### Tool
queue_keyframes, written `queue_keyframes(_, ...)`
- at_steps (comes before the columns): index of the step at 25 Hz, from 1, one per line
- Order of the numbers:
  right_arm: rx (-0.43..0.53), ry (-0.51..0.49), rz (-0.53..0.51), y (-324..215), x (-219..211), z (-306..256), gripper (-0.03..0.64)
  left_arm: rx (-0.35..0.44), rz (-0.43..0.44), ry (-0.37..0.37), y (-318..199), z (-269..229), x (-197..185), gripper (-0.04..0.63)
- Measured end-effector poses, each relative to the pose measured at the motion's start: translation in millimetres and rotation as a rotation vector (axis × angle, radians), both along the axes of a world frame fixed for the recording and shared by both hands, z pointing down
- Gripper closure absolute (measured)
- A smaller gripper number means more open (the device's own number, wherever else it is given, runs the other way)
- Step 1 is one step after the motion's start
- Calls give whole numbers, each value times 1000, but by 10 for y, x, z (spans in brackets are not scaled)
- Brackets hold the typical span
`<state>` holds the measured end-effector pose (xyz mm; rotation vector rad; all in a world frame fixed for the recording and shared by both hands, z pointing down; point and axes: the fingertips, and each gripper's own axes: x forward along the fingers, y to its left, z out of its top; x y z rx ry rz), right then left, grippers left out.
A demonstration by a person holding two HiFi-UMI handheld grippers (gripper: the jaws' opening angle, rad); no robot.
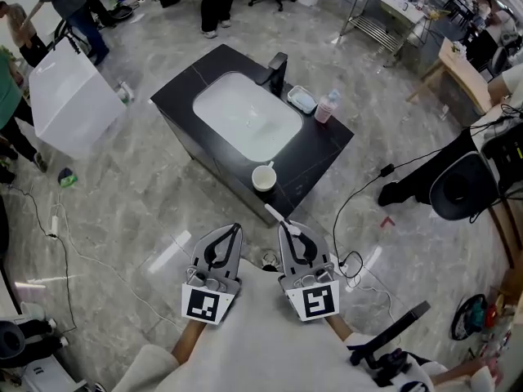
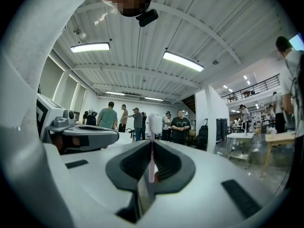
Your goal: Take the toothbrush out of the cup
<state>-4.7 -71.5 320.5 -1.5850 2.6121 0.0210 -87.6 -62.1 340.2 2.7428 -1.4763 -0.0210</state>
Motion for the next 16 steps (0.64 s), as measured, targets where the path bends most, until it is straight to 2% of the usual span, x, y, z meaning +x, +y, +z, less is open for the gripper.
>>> queue_keyframes(16, 5, 8, 27, -53, 71, 29, 594, 6, 23, 5, -32, 8, 81, 600)
